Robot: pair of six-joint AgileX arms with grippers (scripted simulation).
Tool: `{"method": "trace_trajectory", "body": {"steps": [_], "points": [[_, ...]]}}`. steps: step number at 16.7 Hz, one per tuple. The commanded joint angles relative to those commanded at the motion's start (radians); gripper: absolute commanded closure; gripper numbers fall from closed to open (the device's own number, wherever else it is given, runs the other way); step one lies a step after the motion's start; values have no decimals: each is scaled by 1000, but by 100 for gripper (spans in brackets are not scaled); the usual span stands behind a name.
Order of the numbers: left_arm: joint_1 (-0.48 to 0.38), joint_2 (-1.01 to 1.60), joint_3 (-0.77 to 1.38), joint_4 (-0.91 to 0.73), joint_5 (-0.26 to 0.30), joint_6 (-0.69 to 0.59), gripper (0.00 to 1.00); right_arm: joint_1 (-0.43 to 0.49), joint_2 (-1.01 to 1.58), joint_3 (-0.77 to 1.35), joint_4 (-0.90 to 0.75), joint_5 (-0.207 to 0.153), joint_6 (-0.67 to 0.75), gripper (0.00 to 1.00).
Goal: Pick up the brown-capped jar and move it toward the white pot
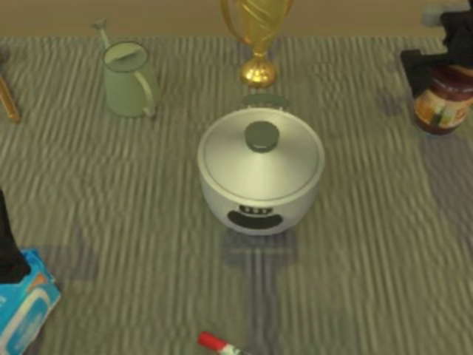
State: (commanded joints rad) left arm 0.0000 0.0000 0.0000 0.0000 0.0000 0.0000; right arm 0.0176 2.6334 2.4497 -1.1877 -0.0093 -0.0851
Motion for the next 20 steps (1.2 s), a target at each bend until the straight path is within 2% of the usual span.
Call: {"method": "trace_trajectory", "body": {"steps": [1, 14, 20], "points": [[0, 0, 0, 0, 0, 0, 0, 0, 0, 0, 0, 0, 0, 0], [0, 0, 0, 0, 0, 0, 0, 0, 0, 0, 0, 0, 0, 98], [0, 0, 0, 0, 0, 0, 0, 0, 0, 0, 0, 0, 0, 100]]}}
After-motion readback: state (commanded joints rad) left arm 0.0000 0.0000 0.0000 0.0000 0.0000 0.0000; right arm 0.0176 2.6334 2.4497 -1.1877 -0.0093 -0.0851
